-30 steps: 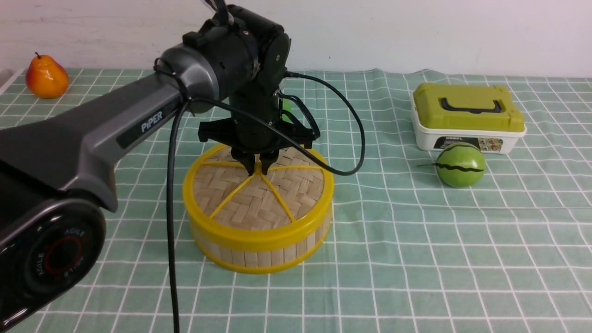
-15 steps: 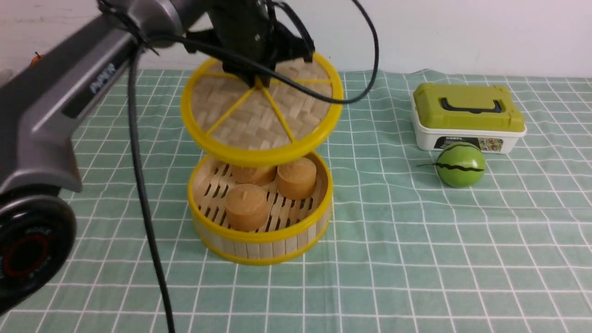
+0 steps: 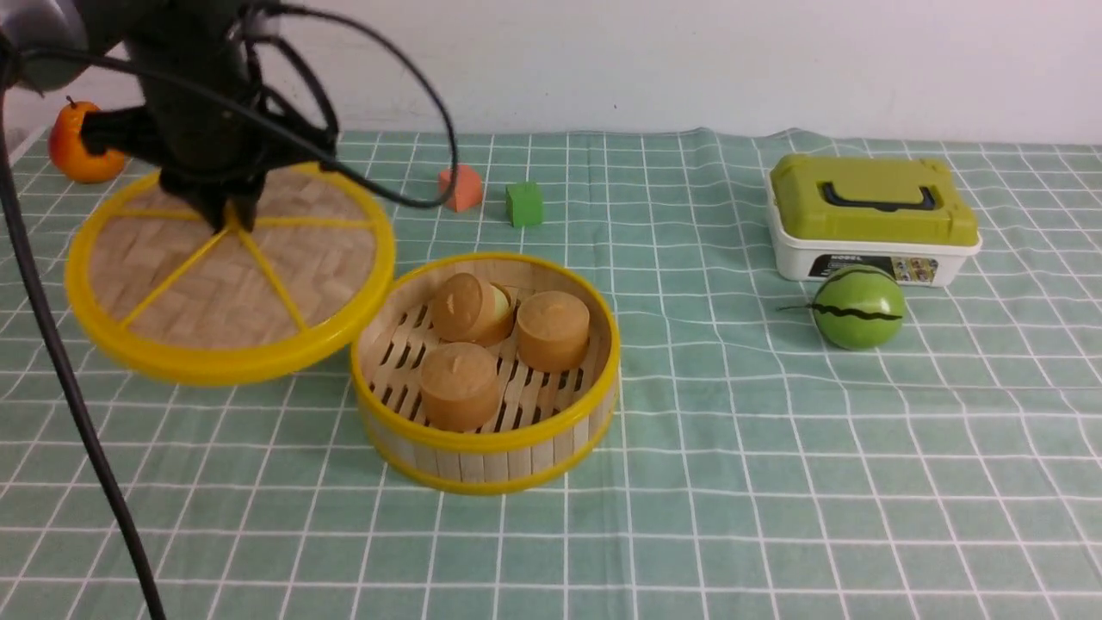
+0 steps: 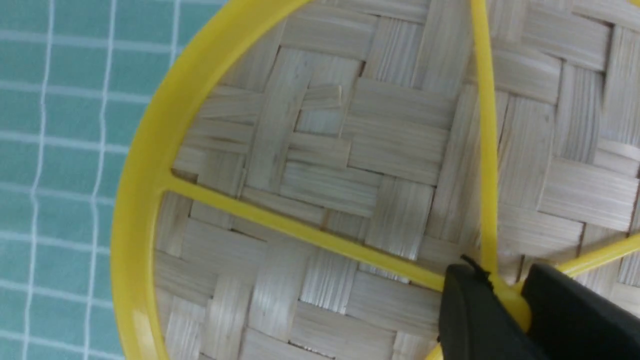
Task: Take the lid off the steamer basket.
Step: Use the left arm to place the steamer lid on the table
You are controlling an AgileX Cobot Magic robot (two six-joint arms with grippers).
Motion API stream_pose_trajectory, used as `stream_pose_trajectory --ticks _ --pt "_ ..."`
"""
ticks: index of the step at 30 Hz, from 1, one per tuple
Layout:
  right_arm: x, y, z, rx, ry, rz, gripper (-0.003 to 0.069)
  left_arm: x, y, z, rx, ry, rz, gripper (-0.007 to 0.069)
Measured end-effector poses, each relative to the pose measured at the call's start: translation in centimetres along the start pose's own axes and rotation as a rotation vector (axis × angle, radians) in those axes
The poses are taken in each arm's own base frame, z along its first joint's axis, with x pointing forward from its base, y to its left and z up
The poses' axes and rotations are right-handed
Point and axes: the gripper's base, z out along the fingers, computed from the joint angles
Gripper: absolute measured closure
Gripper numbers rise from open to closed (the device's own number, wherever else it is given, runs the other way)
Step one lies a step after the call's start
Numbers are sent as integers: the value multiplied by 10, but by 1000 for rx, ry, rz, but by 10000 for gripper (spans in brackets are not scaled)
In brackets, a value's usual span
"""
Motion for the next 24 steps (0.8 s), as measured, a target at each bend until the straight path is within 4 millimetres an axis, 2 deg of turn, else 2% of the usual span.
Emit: stream_pose_trajectory --ticks 3,8,12,17,24 --pt "0 0 0 0 0 0 418 7 19 33 -35 58 -64 512" --pt "0 0 0 0 0 0 418 10 39 66 -46 63 -145 512" --pt "0 0 0 0 0 0 418 12 43 82 -50 96 -176 512" --pt "0 0 0 0 0 0 418 14 33 97 19 130 -221 512" --pt "0 0 0 0 0 0 418 12 28 101 63 120 -256 505"
